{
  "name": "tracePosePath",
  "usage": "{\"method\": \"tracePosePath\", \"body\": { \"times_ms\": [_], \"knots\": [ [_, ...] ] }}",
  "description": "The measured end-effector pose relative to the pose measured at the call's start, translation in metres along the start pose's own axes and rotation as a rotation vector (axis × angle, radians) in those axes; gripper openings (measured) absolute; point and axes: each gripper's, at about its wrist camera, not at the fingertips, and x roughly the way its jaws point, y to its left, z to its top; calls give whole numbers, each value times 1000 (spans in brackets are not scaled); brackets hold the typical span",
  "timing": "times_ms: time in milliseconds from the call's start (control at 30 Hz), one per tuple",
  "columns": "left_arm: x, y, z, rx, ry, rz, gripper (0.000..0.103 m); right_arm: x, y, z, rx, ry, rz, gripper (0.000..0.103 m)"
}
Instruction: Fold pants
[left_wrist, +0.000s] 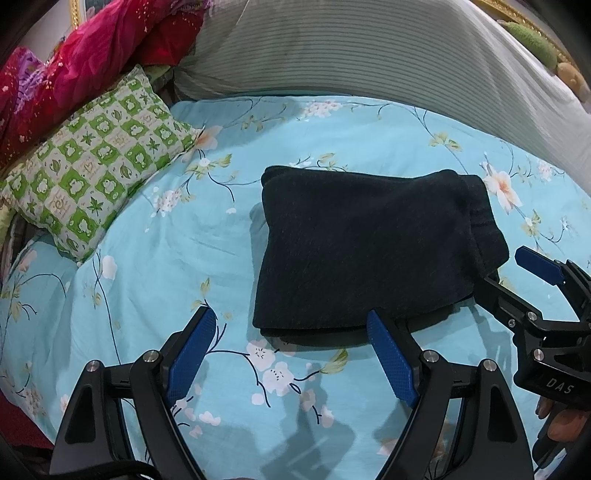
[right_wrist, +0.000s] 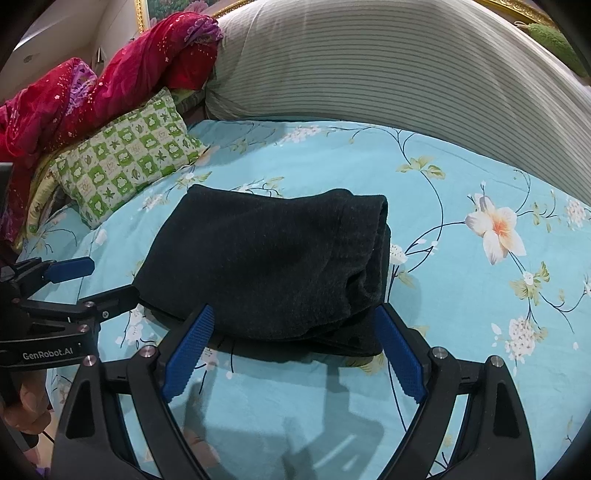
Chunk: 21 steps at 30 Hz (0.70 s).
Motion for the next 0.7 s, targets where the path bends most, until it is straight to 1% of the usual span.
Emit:
{"method": "tracePosePath", "body": {
  "times_ms": [133,433,567,700],
  "knots": [
    [-3,0,2,4,-16,12,84,-2,-2,1,5,-3,-1,89],
    [-3,-4,9,19,-22,13,84,-3,-8,4,12,4,-5,89],
    [-1,-3,13,11,-6,3,84,-3,-10,5,18,5,-10,89],
    [4,-2,17,1,14,13,84,-3,-12,6,20,9,-13,89]
  ]
}}
